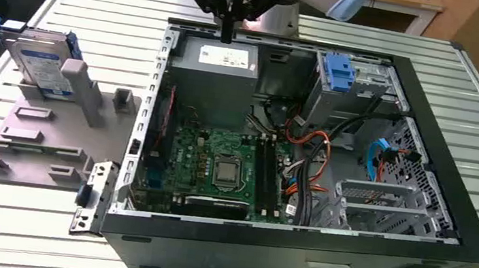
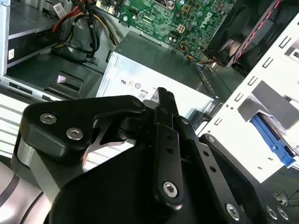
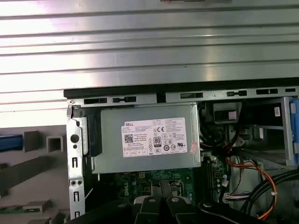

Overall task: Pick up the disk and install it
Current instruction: 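Reach for the disk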

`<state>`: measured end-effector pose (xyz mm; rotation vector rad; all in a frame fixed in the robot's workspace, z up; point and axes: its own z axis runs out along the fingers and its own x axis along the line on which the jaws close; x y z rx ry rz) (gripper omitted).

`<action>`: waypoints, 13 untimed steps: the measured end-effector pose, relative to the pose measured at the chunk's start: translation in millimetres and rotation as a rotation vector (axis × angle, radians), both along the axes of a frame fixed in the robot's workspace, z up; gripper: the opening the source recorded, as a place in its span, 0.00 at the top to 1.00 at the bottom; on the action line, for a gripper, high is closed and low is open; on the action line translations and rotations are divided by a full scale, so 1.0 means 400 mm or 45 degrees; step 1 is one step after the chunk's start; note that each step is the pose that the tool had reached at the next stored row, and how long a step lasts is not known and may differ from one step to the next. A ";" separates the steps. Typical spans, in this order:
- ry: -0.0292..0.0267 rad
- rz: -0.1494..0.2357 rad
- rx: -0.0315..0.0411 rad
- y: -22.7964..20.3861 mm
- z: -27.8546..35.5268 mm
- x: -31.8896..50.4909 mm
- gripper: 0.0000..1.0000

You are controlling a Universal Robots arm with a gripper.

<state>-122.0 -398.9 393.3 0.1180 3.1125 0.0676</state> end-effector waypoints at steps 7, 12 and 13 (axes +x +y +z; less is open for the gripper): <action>0.0000 0.000 0.0000 0.000 0.000 0.000 0.89; 0.0001 0.000 -0.0001 0.000 0.000 -0.002 0.89; 0.0000 0.000 0.0001 0.000 0.000 -0.004 0.89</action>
